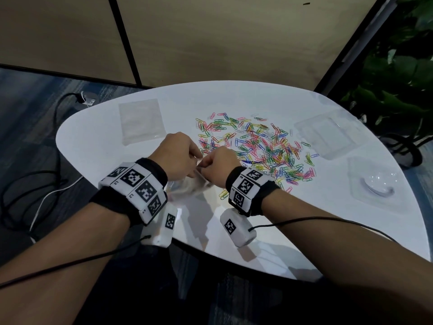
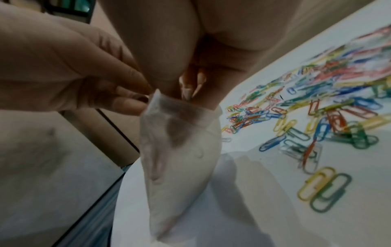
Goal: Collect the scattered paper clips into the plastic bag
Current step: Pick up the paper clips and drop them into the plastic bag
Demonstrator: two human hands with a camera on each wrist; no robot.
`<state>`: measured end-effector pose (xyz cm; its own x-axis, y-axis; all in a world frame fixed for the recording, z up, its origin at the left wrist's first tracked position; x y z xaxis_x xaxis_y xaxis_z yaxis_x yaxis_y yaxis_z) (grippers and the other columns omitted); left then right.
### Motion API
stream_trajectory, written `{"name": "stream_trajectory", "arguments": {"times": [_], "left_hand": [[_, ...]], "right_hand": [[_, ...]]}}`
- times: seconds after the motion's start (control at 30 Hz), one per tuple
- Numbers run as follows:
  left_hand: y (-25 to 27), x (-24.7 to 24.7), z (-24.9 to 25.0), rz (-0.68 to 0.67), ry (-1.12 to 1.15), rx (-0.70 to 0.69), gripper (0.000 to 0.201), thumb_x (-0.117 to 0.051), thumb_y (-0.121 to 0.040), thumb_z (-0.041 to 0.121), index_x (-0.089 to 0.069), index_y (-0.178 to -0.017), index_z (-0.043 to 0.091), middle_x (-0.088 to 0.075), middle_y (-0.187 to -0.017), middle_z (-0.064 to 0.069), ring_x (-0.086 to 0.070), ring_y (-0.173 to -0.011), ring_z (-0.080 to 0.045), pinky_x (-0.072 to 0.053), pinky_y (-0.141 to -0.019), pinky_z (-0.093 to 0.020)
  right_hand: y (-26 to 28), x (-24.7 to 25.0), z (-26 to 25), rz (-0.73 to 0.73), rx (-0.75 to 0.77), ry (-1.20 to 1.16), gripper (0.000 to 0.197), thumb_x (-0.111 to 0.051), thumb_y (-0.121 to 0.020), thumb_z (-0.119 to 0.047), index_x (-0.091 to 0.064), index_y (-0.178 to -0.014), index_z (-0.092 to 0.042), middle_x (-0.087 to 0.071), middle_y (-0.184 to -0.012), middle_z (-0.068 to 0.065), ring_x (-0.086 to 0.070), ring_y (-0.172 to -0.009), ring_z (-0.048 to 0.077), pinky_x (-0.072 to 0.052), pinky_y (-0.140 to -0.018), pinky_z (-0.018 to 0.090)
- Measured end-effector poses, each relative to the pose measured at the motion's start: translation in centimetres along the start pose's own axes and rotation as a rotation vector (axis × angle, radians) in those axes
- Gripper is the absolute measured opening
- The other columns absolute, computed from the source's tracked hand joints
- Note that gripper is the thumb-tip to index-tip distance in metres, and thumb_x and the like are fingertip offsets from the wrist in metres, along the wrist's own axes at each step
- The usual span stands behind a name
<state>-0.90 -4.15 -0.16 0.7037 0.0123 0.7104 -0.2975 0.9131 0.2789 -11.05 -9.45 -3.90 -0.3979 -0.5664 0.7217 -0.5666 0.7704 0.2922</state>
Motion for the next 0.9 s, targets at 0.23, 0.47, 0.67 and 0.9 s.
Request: {"name": "stream_trajectory", "arguments": {"times": [0.23, 0.47, 0.67, 0.9], "left_hand": [[-0.3, 0.0, -0.5, -0.024, -0.021, 0.021, 0.030, -0.053, -0.088, -0.007, -0.078, -0.098, 0.007, -0.076, -0.075, -0.011, -0.076, -0.062, -0.018, -0.064, -0.074, -0.036], [-0.9, 1.5, -2.3, 0.047, -0.036, 0.136, 0.031, -0.051, -0.088, -0.008, -0.073, -0.103, 0.006, -0.076, -0.073, -0.014, -0.075, -0.058, -0.016, -0.065, -0.074, -0.039], [-1.0, 1.4, -2.5, 0.020, -0.065, 0.147, 0.031, -0.052, -0.088, -0.008, -0.074, -0.103, 0.007, -0.076, -0.078, -0.014, -0.075, -0.060, -0.018, -0.064, -0.076, -0.038], [-1.1, 1.1, -2.0, -0.003, -0.060, 0.157, 0.030, -0.055, -0.086, -0.009, -0.073, -0.103, 0.008, -0.077, -0.082, -0.015, -0.075, -0.060, -0.019, -0.064, -0.078, -0.040]], "right_hand": [[-0.1, -0.5, -0.3, -0.127, 0.126, 0.030, 0.022, -0.067, -0.080, -0.005, -0.077, -0.098, -0.015, -0.074, -0.091, -0.001, -0.059, -0.073, 0.005, -0.033, -0.053, -0.004], [-2.2, 2.9, 2.6, 0.015, -0.013, -0.433, 0.027, -0.051, -0.089, 0.006, -0.074, -0.096, -0.004, -0.072, -0.091, 0.008, -0.069, -0.086, 0.026, -0.060, -0.078, 0.034], [0.4, -4.0, 6.2, -0.337, 0.336, 0.602, 0.036, -0.052, -0.094, -0.026, -0.057, -0.126, -0.012, -0.047, -0.137, 0.012, -0.050, -0.122, 0.030, -0.043, -0.101, 0.040], [3.3, -2.9, 11.2, -0.063, 0.534, 0.834, 0.044, -0.053, -0.096, -0.031, -0.048, -0.139, -0.025, -0.045, -0.148, 0.009, -0.046, -0.129, 0.045, -0.044, -0.098, 0.061]]}}
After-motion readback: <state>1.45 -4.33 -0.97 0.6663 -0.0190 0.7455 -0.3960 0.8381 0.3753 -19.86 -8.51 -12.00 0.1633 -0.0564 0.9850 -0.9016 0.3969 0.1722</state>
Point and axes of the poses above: each hand's wrist, its own y-axis away from the middle knuckle, its own x-axis out of the back of the hand, z = x × y, the point moved 7 cm from there along -y, towards the middle knuckle
